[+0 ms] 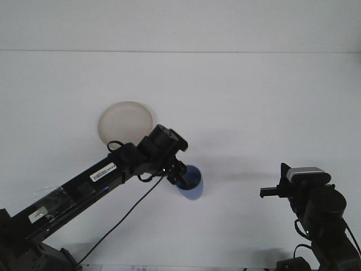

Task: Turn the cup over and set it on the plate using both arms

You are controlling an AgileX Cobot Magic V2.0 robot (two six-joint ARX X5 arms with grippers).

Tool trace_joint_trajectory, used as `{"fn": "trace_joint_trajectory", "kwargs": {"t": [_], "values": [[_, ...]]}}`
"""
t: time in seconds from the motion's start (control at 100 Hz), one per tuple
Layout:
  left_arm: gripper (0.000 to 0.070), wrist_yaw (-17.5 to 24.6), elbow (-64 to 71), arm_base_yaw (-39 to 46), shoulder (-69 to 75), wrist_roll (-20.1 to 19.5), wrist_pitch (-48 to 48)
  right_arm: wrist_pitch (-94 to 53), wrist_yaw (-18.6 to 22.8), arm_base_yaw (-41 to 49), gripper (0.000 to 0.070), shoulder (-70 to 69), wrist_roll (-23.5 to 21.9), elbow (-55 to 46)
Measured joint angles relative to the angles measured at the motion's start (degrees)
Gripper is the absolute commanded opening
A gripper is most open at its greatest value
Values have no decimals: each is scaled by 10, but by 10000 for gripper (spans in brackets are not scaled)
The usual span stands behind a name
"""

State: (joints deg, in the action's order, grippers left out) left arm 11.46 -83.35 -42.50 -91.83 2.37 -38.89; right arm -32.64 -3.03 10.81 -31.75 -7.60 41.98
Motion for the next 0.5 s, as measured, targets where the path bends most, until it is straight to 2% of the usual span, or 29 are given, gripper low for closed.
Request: {"fn": "trace_joint_trajectory", "kwargs": {"t": [0.11,0.19,0.5], "values": [[9,-68,-66,53,0,-6,-10,0,0,0,0,0,0,0],[9,-99,-95,94,0,-10,-10,0,0,0,0,0,0,0],[10,-116,-109,260,-62,-13,13,0,0,0,0,0,0,0]]}}
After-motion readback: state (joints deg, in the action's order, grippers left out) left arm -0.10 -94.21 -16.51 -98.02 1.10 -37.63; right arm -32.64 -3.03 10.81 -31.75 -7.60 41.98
